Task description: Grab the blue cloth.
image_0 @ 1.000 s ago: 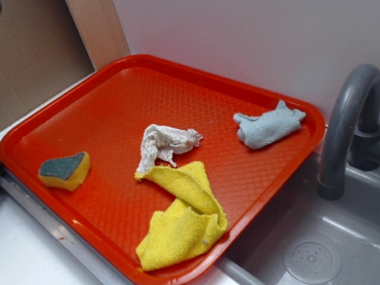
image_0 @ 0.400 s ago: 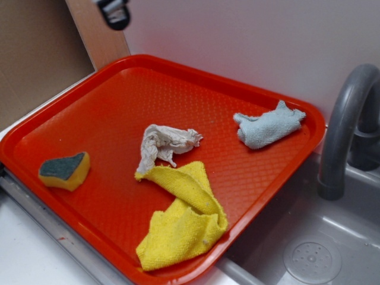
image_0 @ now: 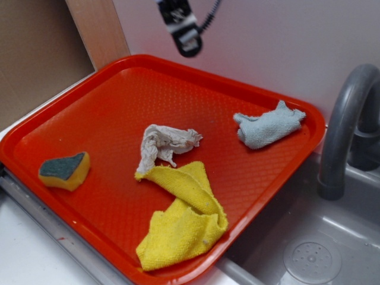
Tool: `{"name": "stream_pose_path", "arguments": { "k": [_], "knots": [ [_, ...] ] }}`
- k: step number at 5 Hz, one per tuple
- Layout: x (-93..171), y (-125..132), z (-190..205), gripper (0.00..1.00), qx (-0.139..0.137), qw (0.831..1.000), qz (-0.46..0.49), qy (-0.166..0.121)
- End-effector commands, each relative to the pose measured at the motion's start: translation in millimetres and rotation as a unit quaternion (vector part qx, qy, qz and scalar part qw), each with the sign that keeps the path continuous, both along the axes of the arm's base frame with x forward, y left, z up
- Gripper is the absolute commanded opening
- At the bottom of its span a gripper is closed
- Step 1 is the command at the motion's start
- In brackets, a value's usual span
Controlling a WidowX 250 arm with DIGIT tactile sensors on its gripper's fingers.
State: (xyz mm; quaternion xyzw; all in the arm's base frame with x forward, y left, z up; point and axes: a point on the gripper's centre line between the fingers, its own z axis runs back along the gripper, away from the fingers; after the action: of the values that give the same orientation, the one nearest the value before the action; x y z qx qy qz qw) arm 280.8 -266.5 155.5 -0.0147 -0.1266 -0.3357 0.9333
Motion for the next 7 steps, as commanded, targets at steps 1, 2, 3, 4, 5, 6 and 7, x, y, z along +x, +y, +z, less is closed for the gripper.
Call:
{"name": "stream_pose_path", "arguments": {
  "k": [1,2,3,4,5,6,7],
  "knots": [
    [-9,-61,-36,1.00,-0.052,0.994,-0.098,-0.005],
    [-9,-67,-62,1.00,0.003,0.992,-0.120,0.039],
    [-13,-77,-81,1.00,0.026,0.987,-0.147,0.053],
    [-13,-83,-88,1.00,0.047,0.985,-0.153,0.058],
    [-12,-85,-85,0.00,0.069,0.988,-0.126,0.063],
    [-15,-83,-85,0.00,0.074,0.989,-0.106,0.070],
    [-14,-71,-71,0.00,0.104,0.991,-0.024,0.079]
  ]
}}
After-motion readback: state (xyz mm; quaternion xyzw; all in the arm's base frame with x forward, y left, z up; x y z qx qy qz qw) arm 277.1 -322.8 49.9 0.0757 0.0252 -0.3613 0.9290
